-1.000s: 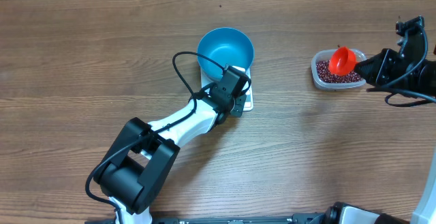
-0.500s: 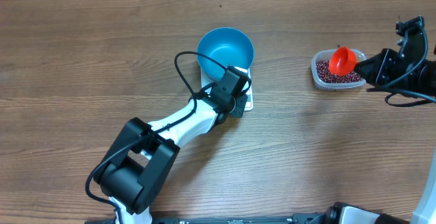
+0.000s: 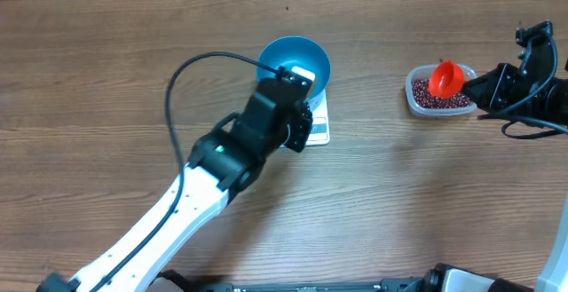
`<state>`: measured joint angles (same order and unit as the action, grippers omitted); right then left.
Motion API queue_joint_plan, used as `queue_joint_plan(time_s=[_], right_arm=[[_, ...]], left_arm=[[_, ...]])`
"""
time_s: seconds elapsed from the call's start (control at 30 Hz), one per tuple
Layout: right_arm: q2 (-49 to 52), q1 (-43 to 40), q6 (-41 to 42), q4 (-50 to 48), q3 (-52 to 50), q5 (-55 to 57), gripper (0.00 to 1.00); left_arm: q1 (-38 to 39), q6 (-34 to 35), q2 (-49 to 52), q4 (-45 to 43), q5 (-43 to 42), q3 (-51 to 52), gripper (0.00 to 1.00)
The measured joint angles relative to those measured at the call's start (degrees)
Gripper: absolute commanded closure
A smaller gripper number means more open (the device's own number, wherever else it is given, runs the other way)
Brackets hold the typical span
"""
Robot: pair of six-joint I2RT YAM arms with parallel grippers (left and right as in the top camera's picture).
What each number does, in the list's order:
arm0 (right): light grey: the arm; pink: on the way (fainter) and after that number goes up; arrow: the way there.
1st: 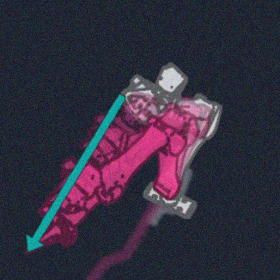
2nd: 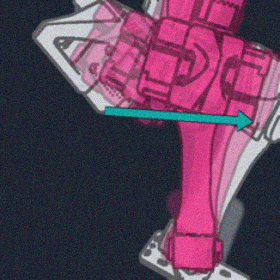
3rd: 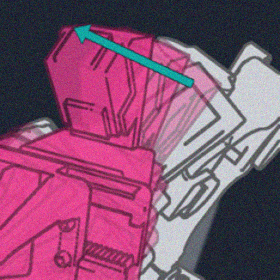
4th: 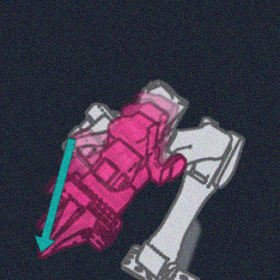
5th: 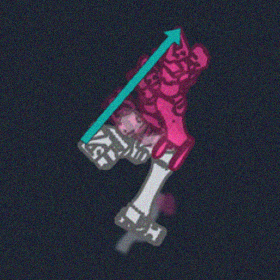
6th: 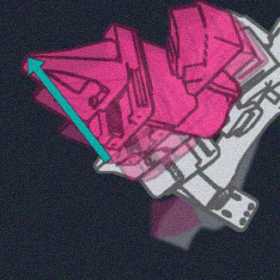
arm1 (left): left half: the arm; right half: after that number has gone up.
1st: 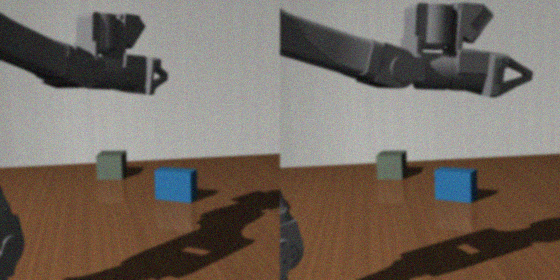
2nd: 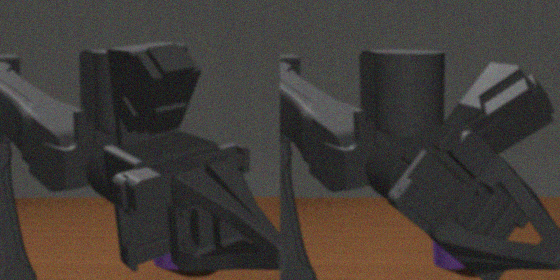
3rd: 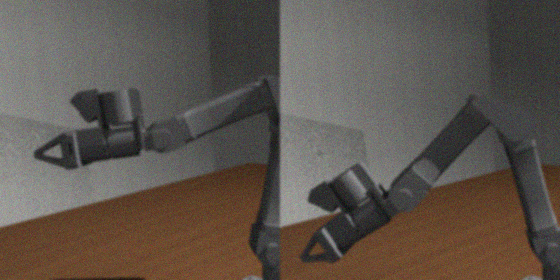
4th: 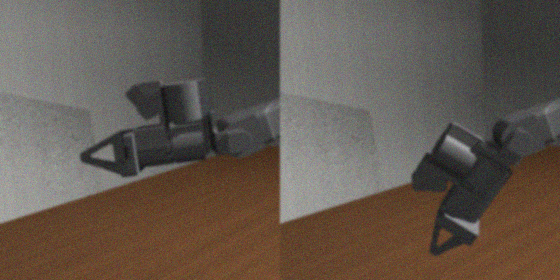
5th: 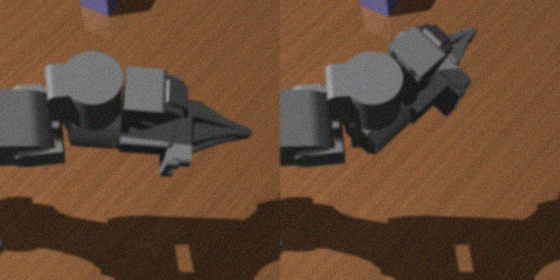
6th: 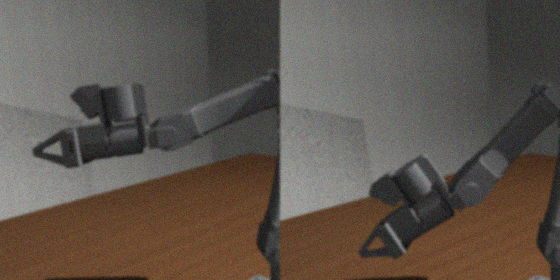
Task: Scoop item into bowl and weigh 150g on scale
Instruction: 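Lift the left gripper back from the scale display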
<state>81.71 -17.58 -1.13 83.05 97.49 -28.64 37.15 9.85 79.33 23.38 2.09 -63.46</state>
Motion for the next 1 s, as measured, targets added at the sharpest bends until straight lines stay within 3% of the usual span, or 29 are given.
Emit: queue_joint_plan(time_s=[0.17, 0.3, 0.37, 0.47, 0.53, 0.57, 1.0], right_arm=[[0.0, 0.0, 0.0, -0.1, 0.0, 0.0, 0.96], [0.0, 0.0, 0.0, -0.3, 0.0, 0.0, 0.96], [0.0, 0.0, 0.0, -0.4, 0.0, 0.0, 0.96], [0.0, 0.0, 0.0, -0.3, 0.0, 0.0, 0.96], [0.0, 0.0, 0.0, -0.4, 0.0, 0.0, 0.96], [0.0, 0.0, 0.0, -0.3, 0.0, 0.0, 0.96], [0.0, 0.0, 0.0, -0.3, 0.0, 0.0, 0.96]], left_arm=[[-2.8, -7.2, -5.2, 9.0, -3.4, -0.1, 0.76], [-10.0, -13.6, -6.4, 17.0, -8.7, -3.1, 0.71], [-12.1, -17.0, -6.5, 19.1, -9.6, -5.0, 0.6], [-12.9, -20.0, -6.5, 19.3, -10.5, -6.1, 0.53], [-12.9, -21.0, -6.5, 19.5, -10.8, -6.1, 0.4], [-12.9, -21.6, -6.5, 19.7, -11.1, -6.1, 0.0], [-12.9, -22.5, -2.8, 20.0, -11.6, -6.1, 0.0]])
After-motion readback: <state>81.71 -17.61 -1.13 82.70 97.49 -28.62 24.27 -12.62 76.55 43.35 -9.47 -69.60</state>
